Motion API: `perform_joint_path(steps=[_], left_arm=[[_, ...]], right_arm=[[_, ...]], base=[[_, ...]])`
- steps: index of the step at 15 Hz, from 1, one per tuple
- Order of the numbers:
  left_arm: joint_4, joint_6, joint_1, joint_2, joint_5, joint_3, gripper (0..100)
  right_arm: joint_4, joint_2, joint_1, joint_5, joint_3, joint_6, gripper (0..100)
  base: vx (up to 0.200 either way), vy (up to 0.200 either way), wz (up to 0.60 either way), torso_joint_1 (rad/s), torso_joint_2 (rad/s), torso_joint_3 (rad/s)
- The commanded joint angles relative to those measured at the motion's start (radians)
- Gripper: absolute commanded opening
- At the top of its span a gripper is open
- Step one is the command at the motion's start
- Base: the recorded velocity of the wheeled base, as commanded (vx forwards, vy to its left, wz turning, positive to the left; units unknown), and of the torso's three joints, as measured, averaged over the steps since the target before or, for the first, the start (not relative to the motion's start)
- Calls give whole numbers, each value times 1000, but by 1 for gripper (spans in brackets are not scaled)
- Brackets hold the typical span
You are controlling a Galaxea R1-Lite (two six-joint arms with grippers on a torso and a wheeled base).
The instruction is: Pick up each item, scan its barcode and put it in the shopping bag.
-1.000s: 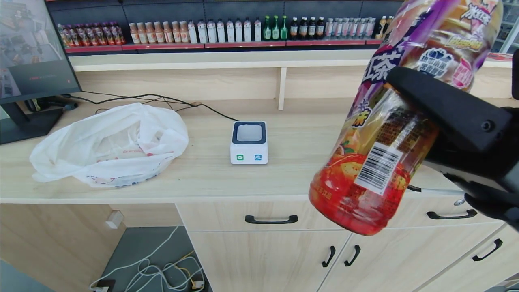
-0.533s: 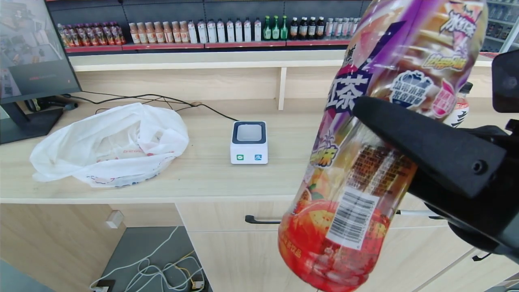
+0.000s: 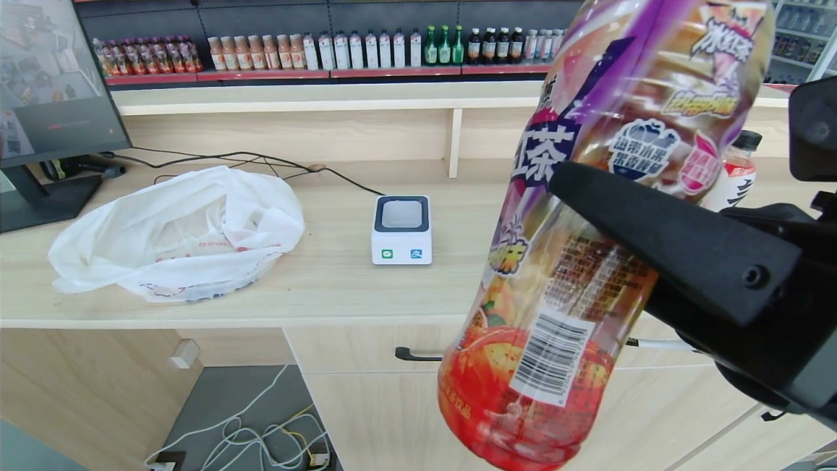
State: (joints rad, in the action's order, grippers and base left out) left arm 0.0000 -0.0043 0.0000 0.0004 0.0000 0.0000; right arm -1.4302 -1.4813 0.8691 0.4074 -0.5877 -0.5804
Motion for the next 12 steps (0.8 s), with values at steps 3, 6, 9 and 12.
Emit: perform_joint_path(steps=[3,6,9,12], left_arm=[[0,0,0,0,0,0,100],[0,0,0,0,0,0,100],[0,0,0,0,0,0,100],[0,0,0,0,0,0,100]], right_arm=[[-1,-4,4,-32,9,30,0],[-1,12,22,-59,5,47,0],[36,12,28,-87,25,140,0],[174,19,37,-236,-20,269,0]], base=[[0,0,0,0,0,0],[0,0,0,0,0,0],[0,0,0,0,0,0],[0,0,0,0,0,0]])
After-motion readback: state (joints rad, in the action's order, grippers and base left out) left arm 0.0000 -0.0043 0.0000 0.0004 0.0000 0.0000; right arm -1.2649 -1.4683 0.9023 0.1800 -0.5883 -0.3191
